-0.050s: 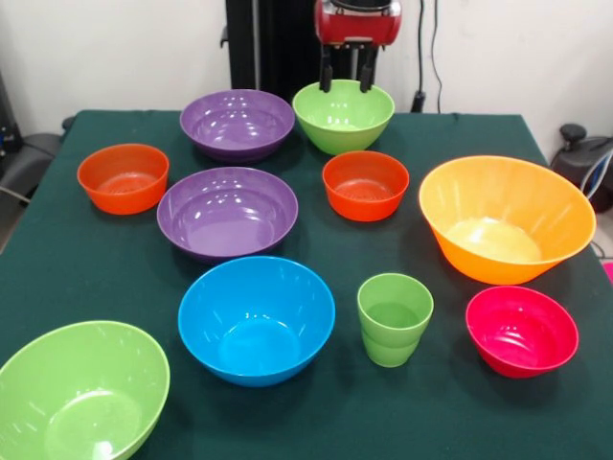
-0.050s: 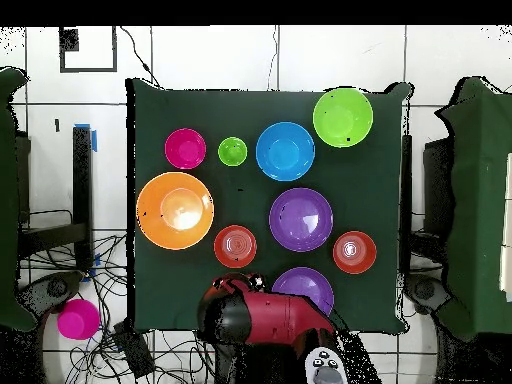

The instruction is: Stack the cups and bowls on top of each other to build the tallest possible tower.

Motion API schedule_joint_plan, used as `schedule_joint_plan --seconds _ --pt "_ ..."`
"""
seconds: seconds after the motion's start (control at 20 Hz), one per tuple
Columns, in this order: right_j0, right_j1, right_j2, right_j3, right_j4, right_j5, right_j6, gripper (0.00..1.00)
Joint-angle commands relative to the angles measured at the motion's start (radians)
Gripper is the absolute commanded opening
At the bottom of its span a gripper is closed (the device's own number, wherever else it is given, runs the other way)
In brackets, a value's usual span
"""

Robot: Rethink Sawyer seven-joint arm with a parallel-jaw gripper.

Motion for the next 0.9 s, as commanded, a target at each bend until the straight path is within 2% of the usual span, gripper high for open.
schedule_joint_plan --seconds 0.05,0.15,0.25,0.35,0.45,0.6,0.75,0.9 --pt "0.015 -0.032 0.082 -0.059 -0.008 0.087 0.077 1.00" --pt "0.004 -0.014 0.099 -0.079 -0.031 0.047 0.059 1.00" --pt "-0.019 -0.004 0.125 -0.050 -0.003 0.060 0.074 1.00" --pt "-0.022 0.010 0.127 -0.066 -0.027 0.029 0.060 1.00" --pt "-0.029 0.025 0.131 -0.057 -0.019 0.029 0.072 1.00" --pt "-0.001 0.026 0.101 -0.071 -0.033 0.020 0.080 1.00" --pt "-0.006 0.042 0.111 -0.062 -0.029 0.003 0.087 1.00" --pt "0.009 0.023 0.104 -0.056 -0.025 0.016 0.093 1.00"
